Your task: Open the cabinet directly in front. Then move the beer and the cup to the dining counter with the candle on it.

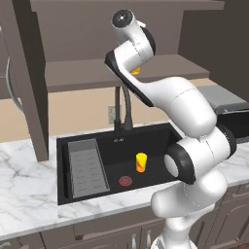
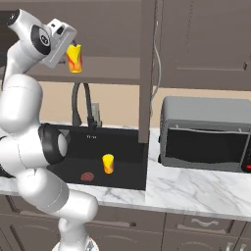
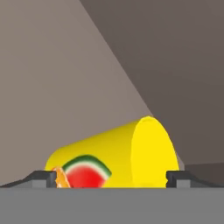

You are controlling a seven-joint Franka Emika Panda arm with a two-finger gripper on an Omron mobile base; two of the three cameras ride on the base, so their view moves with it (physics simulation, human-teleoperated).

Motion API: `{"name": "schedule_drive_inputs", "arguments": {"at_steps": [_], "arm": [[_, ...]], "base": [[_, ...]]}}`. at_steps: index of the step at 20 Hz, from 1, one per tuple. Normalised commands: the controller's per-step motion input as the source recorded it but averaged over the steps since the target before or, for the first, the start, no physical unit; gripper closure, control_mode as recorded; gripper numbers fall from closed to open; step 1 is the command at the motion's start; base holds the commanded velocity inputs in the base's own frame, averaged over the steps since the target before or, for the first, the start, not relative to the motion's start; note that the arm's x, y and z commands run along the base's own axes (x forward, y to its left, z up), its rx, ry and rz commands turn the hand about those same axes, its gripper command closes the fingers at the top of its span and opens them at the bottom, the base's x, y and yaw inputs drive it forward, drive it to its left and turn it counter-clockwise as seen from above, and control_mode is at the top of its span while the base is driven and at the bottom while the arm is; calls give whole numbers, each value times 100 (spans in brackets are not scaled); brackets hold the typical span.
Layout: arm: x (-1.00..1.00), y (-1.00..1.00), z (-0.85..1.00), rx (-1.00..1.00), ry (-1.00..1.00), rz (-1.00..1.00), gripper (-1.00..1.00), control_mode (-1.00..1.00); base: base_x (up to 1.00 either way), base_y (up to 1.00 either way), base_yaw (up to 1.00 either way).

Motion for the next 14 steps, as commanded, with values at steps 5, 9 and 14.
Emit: {"name": "schedule_drive_inputs", "arguments": {"at_steps": [5,9,14], "arm": [[4,-1,-7,0,0,0,-100,-100],[3,0,-8,0,1,0,-100,-100],[1,0,-11,0,2,0,-100,-100]], "base": [[0,0,0],[0,0,0],[0,0,0]]}}
